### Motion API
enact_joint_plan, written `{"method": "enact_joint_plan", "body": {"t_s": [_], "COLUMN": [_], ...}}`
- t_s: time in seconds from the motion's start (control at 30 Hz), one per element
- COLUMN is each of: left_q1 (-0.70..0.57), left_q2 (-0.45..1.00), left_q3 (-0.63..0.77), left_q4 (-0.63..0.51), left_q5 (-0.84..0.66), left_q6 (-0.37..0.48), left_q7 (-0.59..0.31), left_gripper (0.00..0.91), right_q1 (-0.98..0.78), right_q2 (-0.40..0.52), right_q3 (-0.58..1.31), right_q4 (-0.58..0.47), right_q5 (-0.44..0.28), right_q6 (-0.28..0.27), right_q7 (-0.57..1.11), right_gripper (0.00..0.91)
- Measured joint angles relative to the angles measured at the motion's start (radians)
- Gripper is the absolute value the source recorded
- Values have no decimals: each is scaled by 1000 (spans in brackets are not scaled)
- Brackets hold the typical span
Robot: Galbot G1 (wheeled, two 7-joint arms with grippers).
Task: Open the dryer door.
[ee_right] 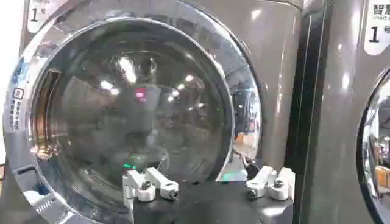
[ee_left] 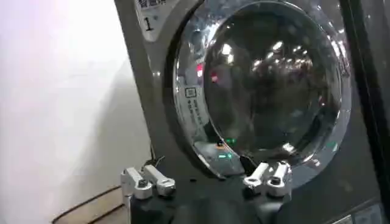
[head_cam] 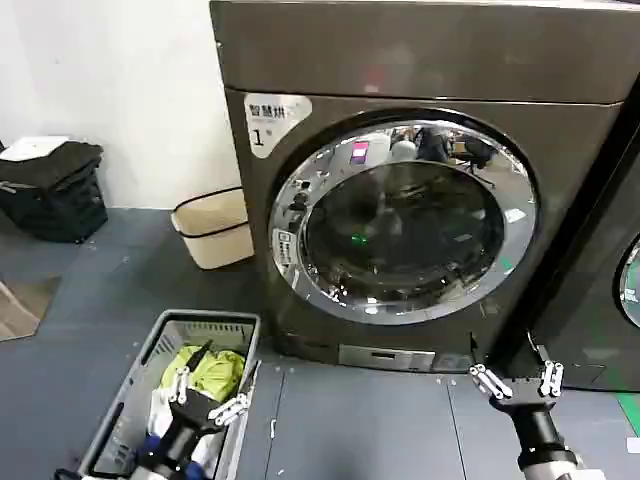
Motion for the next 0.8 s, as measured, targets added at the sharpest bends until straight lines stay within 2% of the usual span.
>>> {"method": "enact_joint_plan", "body": {"t_s": [0.47, 0.8], "left_q1": [42, 75], "left_q2": [4, -14], "left_q3": [-33, -42], "left_q4": [-43, -71], "left_q5": [-14, -1], "left_q6": [-9, -31], "left_q7": [22, 42], "left_gripper": [907, 907], "right_q1": [170, 369], "right_q2": [-160, -310], "right_q3": [-54, -132], "right_q4": [-115, -241], "right_q5": [121, 221], "right_q6": [-48, -43], "right_q7": [-34, -121], "right_gripper": [907, 907]}}
